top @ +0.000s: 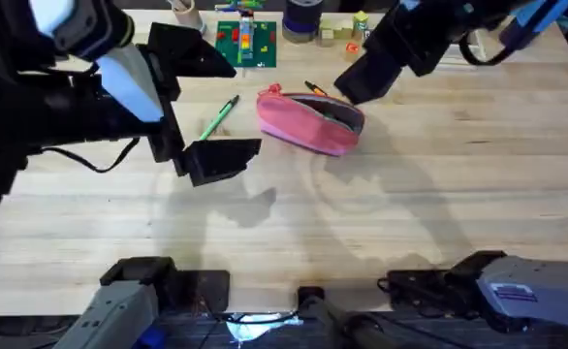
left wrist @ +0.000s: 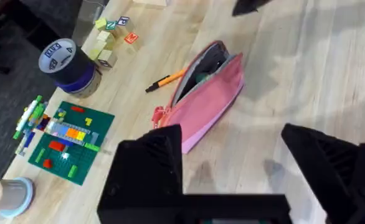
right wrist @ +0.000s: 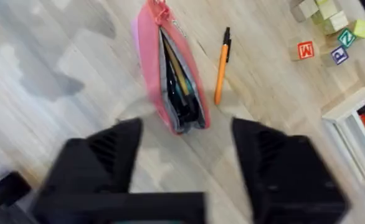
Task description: Unzip the bag, pick up the pens from the table one at a time and place them inside, then zip the bag closed.
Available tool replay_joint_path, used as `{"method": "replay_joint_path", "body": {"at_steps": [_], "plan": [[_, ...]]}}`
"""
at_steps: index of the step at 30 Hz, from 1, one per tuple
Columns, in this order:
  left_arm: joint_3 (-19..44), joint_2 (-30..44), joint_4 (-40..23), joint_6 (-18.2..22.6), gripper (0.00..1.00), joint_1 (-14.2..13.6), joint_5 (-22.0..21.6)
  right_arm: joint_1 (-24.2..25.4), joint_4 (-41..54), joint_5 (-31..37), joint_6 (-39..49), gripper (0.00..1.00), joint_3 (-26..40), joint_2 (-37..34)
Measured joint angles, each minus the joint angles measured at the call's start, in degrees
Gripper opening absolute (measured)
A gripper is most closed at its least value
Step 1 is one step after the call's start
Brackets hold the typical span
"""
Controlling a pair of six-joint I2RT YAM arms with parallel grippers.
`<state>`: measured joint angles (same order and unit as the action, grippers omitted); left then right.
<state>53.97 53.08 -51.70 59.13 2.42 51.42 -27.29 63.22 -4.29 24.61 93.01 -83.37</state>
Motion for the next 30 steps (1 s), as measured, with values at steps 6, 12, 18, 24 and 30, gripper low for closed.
{"method": "replay_joint_path", "body": {"at_steps": [6,12,18,24,30], "plan": [[0.01,0.00,0.00,0.00,0.993,0.00,0.00,-0.02,-0.16,0.00,0.74,0.208,0.00,-3.19],[0.01,0.00,0.00,0.00,0.993,0.00,0.00,-0.02,-0.23,0.00,1.11,0.031,0.00,-7.58],[0.01,0.00,0.00,0.00,0.993,0.00,0.00,-0.02,-1.80,0.00,3.53,0.032,0.00,-10.47],[0.01,0.00,0.00,0.00,0.993,0.00,0.00,-0.02,-4.81,0.00,6.13,0.032,0.00,-12.27],[0.01,0.00,0.00,0.00,0.993,0.00,0.00,-0.02,-5.60,-1.25,7.01,0.032,0.00,-14.85]]}}
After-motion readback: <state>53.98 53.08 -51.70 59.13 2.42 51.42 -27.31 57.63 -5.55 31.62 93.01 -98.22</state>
